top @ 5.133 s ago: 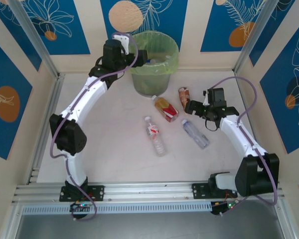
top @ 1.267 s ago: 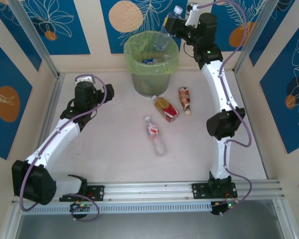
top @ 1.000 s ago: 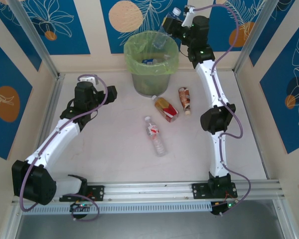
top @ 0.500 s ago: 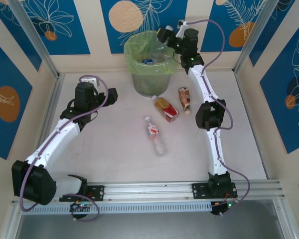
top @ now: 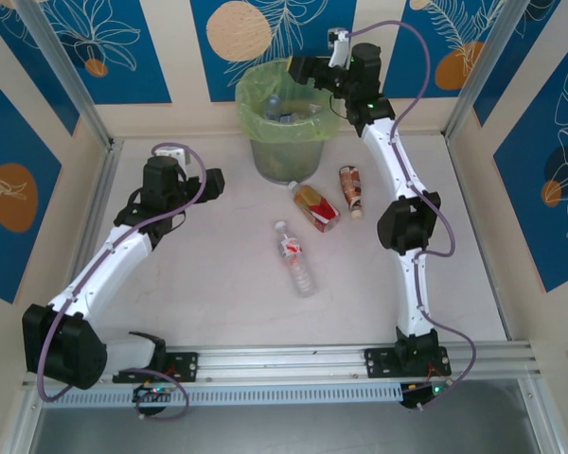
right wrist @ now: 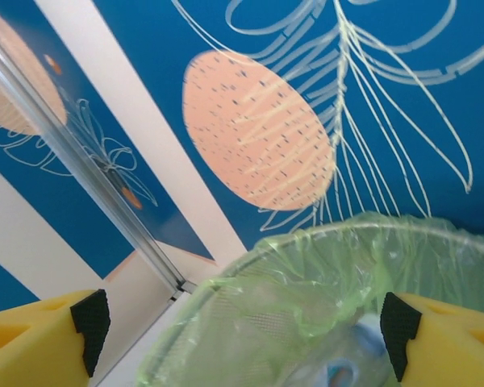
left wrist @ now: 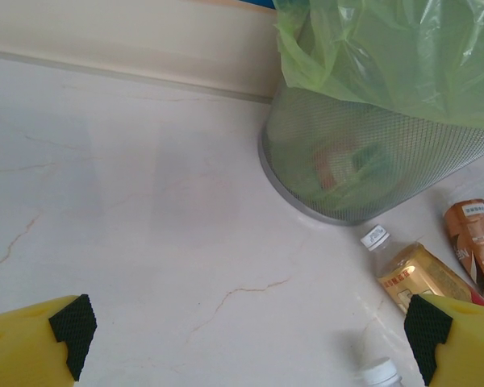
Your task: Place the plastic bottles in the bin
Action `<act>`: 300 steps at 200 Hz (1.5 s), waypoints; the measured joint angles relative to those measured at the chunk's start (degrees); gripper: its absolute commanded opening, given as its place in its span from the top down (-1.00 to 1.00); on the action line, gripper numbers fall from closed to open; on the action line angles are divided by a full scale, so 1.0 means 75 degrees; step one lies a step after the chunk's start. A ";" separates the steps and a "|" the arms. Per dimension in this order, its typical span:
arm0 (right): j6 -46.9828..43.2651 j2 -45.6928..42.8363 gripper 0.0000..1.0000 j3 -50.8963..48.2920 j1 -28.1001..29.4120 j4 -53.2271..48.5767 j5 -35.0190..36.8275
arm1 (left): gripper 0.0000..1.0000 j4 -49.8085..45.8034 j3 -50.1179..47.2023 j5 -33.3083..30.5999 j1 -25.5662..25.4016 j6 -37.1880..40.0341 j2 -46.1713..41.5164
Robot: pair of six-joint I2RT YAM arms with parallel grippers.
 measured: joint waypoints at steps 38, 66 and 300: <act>-0.0294 -0.0396 -0.87 -0.0166 0.0000 -0.0140 -0.0125 | -0.99 -0.0003 0.0003 0.0050 0.0000 0.0000 0.0192; -0.0431 -0.0522 -0.93 -0.0323 0.0000 -0.0277 -0.0189 | -0.99 -0.0003 0.0003 0.0102 0.0000 -0.0003 0.0344; -0.0370 -0.7274 -0.99 -0.9585 -0.0361 0.0702 0.1341 | -0.99 -0.0941 0.0061 -0.1046 -0.2643 -0.2722 0.1510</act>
